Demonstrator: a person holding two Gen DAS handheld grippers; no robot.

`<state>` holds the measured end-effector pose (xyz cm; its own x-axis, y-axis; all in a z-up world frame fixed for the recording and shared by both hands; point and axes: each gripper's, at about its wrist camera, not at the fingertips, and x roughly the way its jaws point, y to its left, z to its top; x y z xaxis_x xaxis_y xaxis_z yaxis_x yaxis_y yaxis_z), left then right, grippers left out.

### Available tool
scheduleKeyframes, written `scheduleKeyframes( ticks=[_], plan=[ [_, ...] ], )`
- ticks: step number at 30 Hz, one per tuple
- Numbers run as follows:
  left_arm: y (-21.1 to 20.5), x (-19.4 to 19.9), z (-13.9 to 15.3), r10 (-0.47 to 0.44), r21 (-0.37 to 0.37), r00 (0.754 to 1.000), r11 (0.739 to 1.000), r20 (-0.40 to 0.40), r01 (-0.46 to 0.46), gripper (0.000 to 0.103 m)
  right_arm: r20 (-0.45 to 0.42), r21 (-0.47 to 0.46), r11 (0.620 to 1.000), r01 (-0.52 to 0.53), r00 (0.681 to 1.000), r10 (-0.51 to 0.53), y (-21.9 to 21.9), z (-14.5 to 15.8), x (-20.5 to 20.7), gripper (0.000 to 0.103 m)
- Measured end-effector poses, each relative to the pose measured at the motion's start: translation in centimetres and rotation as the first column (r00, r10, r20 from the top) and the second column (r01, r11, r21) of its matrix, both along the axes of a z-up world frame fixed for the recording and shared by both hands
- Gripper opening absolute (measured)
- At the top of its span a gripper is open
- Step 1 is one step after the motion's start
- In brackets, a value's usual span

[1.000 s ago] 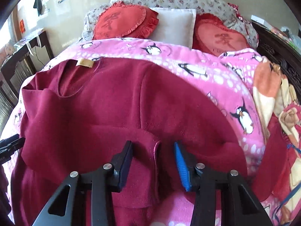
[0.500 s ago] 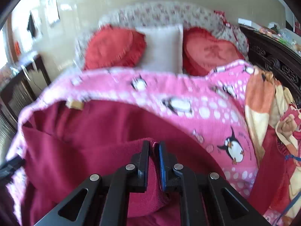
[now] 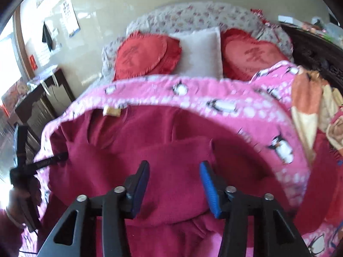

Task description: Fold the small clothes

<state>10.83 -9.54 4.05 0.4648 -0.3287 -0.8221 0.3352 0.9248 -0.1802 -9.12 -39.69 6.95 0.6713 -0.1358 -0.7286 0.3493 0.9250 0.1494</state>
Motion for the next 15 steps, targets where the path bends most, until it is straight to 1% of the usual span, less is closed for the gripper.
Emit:
scheduleKeyframes(
  ticks=[2,5,8,10,11,12,15],
  plan=[
    [0.0,-0.2,0.2,-0.010,0.019,1.000,1.000,0.010,0.010,0.073,0.004,-0.021,1.000,0.016,1.000,-0.016,-0.4,-1.2,0.8,0.040],
    [0.2,-0.8,1.3,-0.013,0.030,1.000,0.999,0.022,0.012,0.073,-0.004,-0.040,0.999,0.028,1.000,-0.029,0.0,-0.4,1.0,0.039],
    [0.8,-2.2,2.9,-0.022,-0.018,0.999,1.000,0.046,0.023,0.073,0.014,-0.006,1.000,0.023,1.000,-0.023,0.3,1.0,0.2,0.040],
    [1.0,-3.5,3.9,-0.029,-0.049,0.998,0.998,0.064,0.033,0.073,0.022,-0.012,1.000,0.018,1.000,-0.018,0.8,1.5,-0.8,0.040],
    [1.0,-4.2,4.3,-0.037,-0.066,0.997,0.997,0.071,0.042,0.073,0.020,-0.018,1.000,0.019,1.000,-0.019,1.0,1.5,-1.3,0.041],
    [0.9,-5.0,4.6,-0.049,-0.078,0.996,0.995,0.077,0.055,0.073,0.015,-0.016,1.000,0.023,1.000,-0.023,1.1,1.3,-1.6,0.045],
    [0.0,-7.2,4.5,-0.093,-0.093,0.994,0.991,0.058,0.099,0.073,-0.048,0.025,0.999,0.039,0.998,-0.038,0.5,-1.2,-1.7,0.047]
  ],
)
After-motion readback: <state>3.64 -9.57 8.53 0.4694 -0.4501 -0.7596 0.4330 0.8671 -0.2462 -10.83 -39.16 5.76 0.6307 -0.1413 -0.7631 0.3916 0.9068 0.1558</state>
